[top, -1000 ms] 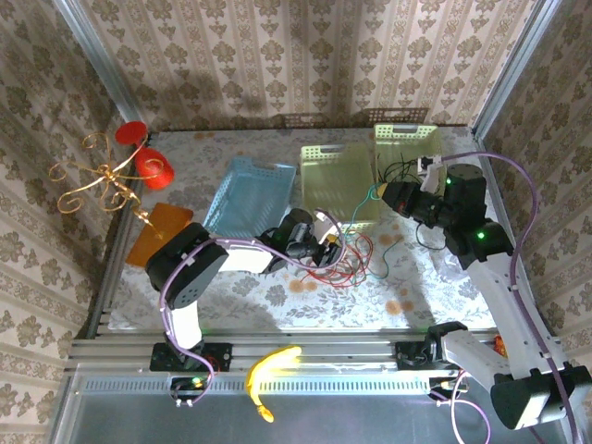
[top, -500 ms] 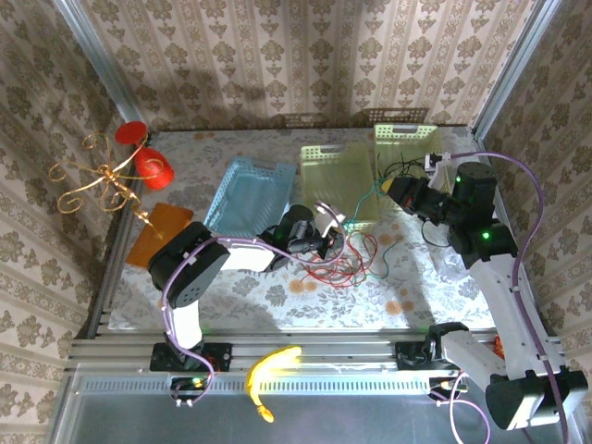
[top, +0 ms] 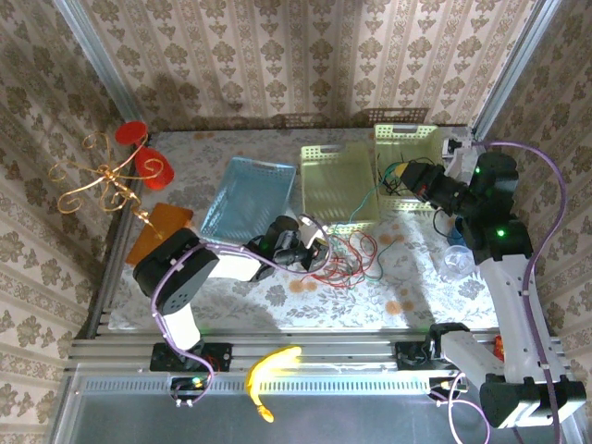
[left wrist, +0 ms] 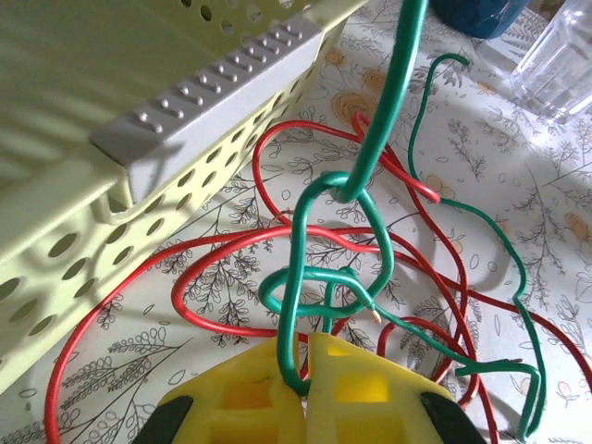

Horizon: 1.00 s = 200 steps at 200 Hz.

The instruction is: Untangle the cables

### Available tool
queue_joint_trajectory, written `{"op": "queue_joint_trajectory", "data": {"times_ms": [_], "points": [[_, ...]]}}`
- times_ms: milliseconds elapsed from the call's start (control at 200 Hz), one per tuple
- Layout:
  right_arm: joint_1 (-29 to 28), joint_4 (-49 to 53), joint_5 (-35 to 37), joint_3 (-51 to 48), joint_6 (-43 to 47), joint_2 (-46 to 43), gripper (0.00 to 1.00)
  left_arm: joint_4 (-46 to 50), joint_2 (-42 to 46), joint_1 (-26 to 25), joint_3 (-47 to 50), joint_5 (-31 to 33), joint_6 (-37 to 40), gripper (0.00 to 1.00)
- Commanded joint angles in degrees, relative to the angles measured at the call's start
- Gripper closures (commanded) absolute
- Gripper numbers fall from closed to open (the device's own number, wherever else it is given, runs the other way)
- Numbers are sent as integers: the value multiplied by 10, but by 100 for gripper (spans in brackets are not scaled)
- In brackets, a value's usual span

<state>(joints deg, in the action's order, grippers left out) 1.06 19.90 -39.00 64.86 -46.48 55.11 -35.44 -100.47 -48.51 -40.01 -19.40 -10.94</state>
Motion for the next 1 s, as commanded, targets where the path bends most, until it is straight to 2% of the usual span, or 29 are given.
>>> {"op": "queue_joint_trajectory", "data": {"times_ms": [0,135,250,545,725,865,995], "points": [[5,-64,23,47,3,9,100,33,16,9,26,9,-3,100],[-2,-95,36,80,-2,40,100,40,28,9,39,5,-2,100],[-32,-77,64,103,26,64,100,44,35,9,40,5,-3,100],[-152,-39,273,104,113,127,100,55,88,8,32,3,-15,100],[-171,-61,369,90,124,181,100,71,114,7,32,13,-22,100],[-177,-80,396,88,127,229,100,81,125,5,36,20,-20,100],[-177,-45,409,100,119,293,100,90,127,4,34,23,-19,100]]}}
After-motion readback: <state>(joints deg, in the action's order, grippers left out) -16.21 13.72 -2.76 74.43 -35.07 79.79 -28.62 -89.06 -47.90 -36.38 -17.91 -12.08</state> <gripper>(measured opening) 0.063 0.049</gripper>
